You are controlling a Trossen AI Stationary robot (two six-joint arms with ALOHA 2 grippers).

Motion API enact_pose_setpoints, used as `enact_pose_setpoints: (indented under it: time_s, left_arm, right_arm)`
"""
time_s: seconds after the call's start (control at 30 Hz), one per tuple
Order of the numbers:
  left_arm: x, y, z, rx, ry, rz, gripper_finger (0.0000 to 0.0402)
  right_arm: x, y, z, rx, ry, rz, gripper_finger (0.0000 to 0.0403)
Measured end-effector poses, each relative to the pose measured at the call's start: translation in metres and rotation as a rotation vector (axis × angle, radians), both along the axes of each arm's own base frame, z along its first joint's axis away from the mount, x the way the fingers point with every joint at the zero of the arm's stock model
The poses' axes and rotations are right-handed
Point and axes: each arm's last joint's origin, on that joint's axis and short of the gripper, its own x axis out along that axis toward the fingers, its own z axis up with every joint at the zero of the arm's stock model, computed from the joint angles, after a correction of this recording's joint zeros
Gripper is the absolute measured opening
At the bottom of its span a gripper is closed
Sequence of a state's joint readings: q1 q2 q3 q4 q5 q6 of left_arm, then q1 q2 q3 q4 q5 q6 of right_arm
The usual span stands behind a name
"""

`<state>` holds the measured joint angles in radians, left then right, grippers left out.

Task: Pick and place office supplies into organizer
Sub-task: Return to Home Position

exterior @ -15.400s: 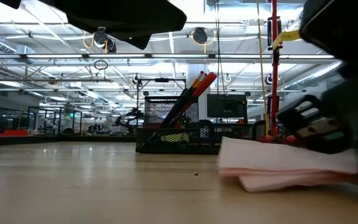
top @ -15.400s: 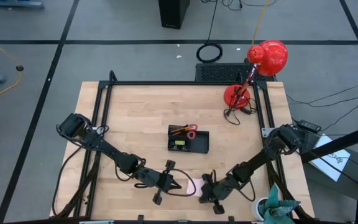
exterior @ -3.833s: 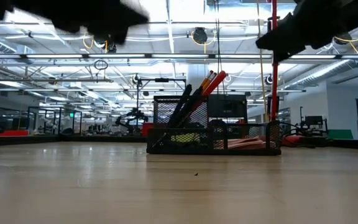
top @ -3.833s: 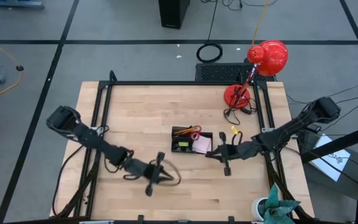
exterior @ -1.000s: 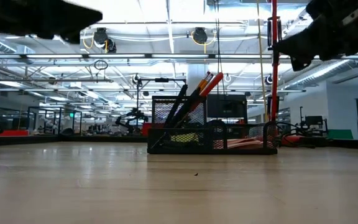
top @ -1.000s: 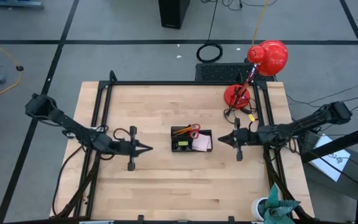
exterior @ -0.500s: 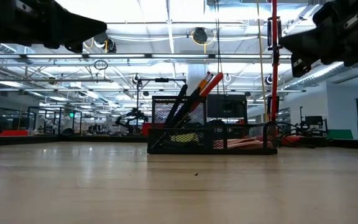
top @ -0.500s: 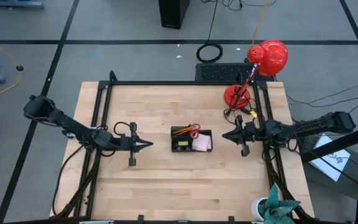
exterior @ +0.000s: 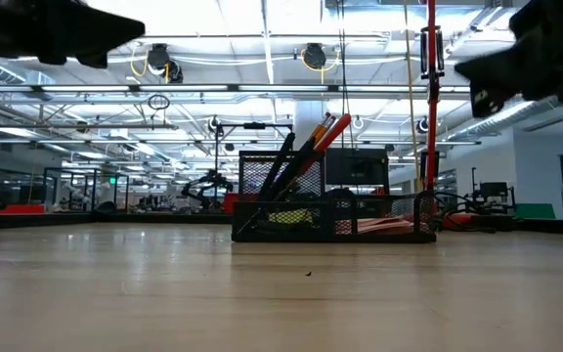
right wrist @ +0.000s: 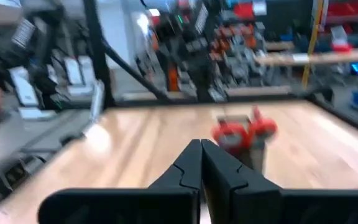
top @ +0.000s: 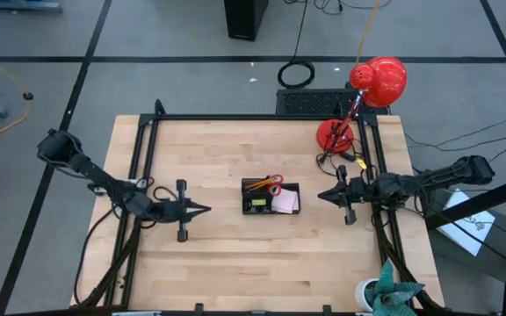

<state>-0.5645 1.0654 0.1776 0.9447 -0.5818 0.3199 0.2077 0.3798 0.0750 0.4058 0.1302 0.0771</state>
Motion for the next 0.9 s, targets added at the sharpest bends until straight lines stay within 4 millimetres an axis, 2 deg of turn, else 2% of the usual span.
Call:
enact_pose_setpoints:
  time_s: [0.13, 0.3, 0.53, 0.9]
  left_arm:
    - [-0.007, 0.001, 0.004, 0.007, -0.032, -0.004, 0.0003]
    - [-0.017, 0.015, 0.004, -0.028, -0.081, -0.031, 0.0003]
    - [-0.032, 0.032, -0.008, -0.107, -0.112, 0.009, 0.0002]
    - [-0.034, 0.034, -0.010, -0.099, -0.097, 0.023, 0.0003]
  right_arm:
    - [-0.004, 0.002, 0.005, -0.006, -0.052, 0.018, 0.0000]
    - [-0.008, 0.001, 0.008, 0.001, -0.087, 0.019, 0.0000]
    - [-0.012, 0.000, 0.009, 0.003, -0.100, 0.023, 0.0000]
    - [-0.017, -0.001, 0.010, -0.007, -0.121, 0.021, 0.0000]
